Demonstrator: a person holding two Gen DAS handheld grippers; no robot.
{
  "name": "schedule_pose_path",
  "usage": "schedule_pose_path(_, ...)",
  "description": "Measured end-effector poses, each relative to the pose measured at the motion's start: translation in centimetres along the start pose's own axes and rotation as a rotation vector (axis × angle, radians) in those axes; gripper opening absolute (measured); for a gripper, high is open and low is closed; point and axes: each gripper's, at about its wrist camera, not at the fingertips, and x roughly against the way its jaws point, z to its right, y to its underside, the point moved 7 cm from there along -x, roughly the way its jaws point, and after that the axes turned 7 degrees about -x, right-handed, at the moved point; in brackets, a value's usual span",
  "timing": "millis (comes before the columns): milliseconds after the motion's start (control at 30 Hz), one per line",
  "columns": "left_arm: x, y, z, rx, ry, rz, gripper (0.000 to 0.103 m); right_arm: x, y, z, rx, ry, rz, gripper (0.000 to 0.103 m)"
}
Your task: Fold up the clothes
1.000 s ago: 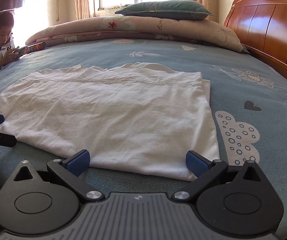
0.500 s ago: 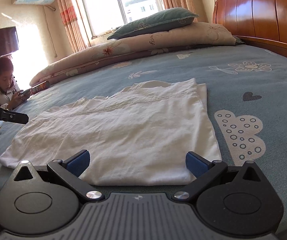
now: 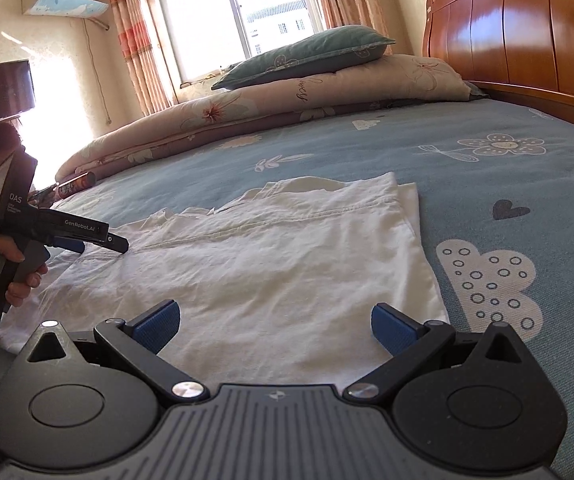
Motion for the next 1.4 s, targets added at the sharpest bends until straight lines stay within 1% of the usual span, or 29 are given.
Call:
schedule_pose_path(33,0.5,-0.4,0.3,0.007,0.003,0.013,0.102,0.0,0.0,-0.3,0.013,-0.001,0.003,0.103)
schedule_pose_path(67,1.2,-0.6,1.2,0.001,0.03,0.03,0.102,0.0,0.0,-0.5,0.028,-0.003,0.009,0.103)
schedule_pose_path(167,3.3,-0.8,4.9,-0.041,0.153,0.085,0.102,0.0,0.1,-1.3,0.078,0.002,0.02,0.103)
schedule_pose_path(233,4.0,-0.4,7.7,-0.077,0.228,0.102,0.102,-0.1,0.3,-1.5,0.105,0.007,0.016,0.103)
schedule_pose_path(300,4.0,0.3,10.3,-0.116,0.307,0.106,0.102,-0.1,0.4,-1.6,0.117,0.007,0.015,0.103)
schedule_pose_path(367,3.2,0.6,12.5,-0.16,0.362,0.103,0.102,-0.1,0.4,-1.5,0.121,0.014,0.013,0.103)
schedule_pose_path(400,2.7,0.7,13.3,-0.173,0.373,0.097,0.102,-0.1,0.4,-1.4,0.121,0.019,0.012,0.103)
schedule_pose_path(467,1.4,0.3,13.8,-0.168,0.35,0.097,0.102,-0.1,0.5,-0.9,0.112,0.031,0.007,0.103)
schedule_pose_path(533,0.2,-0.6,13.5,-0.139,0.33,0.102,0.102,0.0,0.5,-0.3,0.091,0.042,0.003,0.103)
schedule_pose_path(633,-0.8,-1.9,13.1,-0.108,0.322,0.093,0.102,0.1,0.6,0.4,0.062,0.045,-0.006,0.103)
schedule_pose_path(767,1.0,-2.4,15.7,-0.151,0.404,0.113,0.102,0.4,0.6,1.0,0.057,0.059,0.002,0.103)
schedule_pose_path(900,3.1,-2.6,18.5,-0.201,0.496,0.135,0.102,0.3,0.6,1.1,0.049,0.052,0.001,0.103)
schedule_pose_path(967,2.7,-2.3,20.1,-0.241,0.528,0.12,0.102,0.2,0.6,1.0,0.053,0.048,-0.002,0.103)
schedule_pose_path(1067,0.7,-2.1,21.7,-0.26,0.506,0.086,0.102,0.3,0.7,1.0,0.071,0.058,-0.004,0.103)
schedule_pose_path(1133,0.0,-2.7,22.4,-0.268,0.472,0.094,0.102,0.3,0.7,1.1,0.071,0.064,-0.009,0.103)
schedule_pose_path(1167,0.0,-3.0,22.5,-0.257,0.468,0.087,0.102,0.3,0.7,1.2,0.069,0.065,-0.01,0.103)
schedule_pose_path(1233,0.3,-3.6,22.5,-0.226,0.469,0.069,0.102,0.3,0.7,1.2,0.068,0.071,-0.01,0.103)
schedule_pose_path(1300,1.4,-3.7,22.1,-0.213,0.464,0.067,0.102,0.2,0.8,1.2,0.07,0.079,-0.011,0.103)
schedule_pose_path(1333,2.1,-3.6,21.8,-0.218,0.452,0.074,0.102,0.2,0.8,1.2,0.07,0.083,-0.012,0.103)
schedule_pose_path(1400,3.8,-3.0,20.6,-0.237,0.401,0.087,0.102,0.2,0.8,1.2,0.071,0.091,-0.012,0.103)
